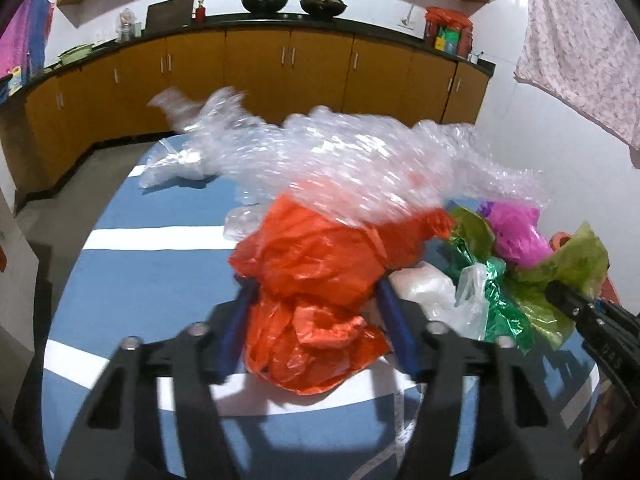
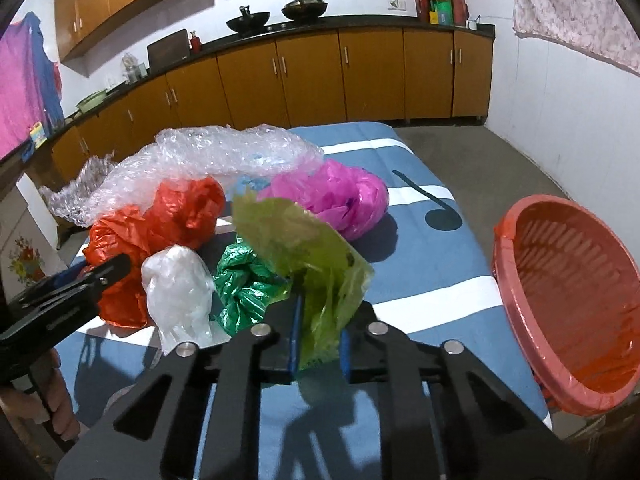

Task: Collect trash
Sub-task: 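Grasp an orange bag with the left tool while the right tool grasps the green bag, then carry the orange and green bags to the basket and release both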

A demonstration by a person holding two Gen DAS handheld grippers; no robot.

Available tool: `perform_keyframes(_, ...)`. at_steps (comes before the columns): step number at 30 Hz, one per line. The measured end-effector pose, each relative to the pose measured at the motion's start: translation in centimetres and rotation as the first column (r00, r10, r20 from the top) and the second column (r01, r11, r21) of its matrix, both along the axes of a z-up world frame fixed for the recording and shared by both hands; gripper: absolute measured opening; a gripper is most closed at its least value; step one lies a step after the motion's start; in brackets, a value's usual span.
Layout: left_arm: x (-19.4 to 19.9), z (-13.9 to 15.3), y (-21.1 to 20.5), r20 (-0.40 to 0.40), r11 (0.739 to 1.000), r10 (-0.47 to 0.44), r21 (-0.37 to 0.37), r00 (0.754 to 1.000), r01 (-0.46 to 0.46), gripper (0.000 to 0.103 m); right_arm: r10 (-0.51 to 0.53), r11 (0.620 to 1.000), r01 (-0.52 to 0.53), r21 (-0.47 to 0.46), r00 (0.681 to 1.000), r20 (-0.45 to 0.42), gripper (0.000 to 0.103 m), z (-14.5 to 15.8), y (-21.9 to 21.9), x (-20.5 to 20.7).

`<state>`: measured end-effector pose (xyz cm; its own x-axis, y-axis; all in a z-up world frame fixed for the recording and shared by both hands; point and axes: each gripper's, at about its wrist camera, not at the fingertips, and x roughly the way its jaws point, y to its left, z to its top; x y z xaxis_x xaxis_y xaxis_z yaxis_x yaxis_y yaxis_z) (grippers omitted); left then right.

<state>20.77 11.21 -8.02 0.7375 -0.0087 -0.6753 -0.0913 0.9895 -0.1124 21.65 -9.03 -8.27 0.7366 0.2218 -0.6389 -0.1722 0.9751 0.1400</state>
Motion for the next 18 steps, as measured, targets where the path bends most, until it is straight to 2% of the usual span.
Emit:
perform_keyframes(3,-0.3,0.1,0.0,0.010,1.000,-0.017,-0.003,1.000,0.017,0.041,0.002,1.000,-0.002,0.009,1.000,0.013,0.011,0.5,-0.2,-0.3)
perform_keyframes(8,-1.1,0.4,0.3,0.025,1.000,-0.018,0.002,1.000,0.018,0.033,0.010,1.000,-0.011,0.020,0.999,0.034,0.007,1.2,-0.6,-0.9)
perform_keyframes(18,-4.0,1.9,1.6,0.062,1.000,-0.004,-0.020,0.998,0.005,0.031,0.026,0.998,-0.030,0.050,0.997,0.073,0.006,3.0,-0.7,-2.7)
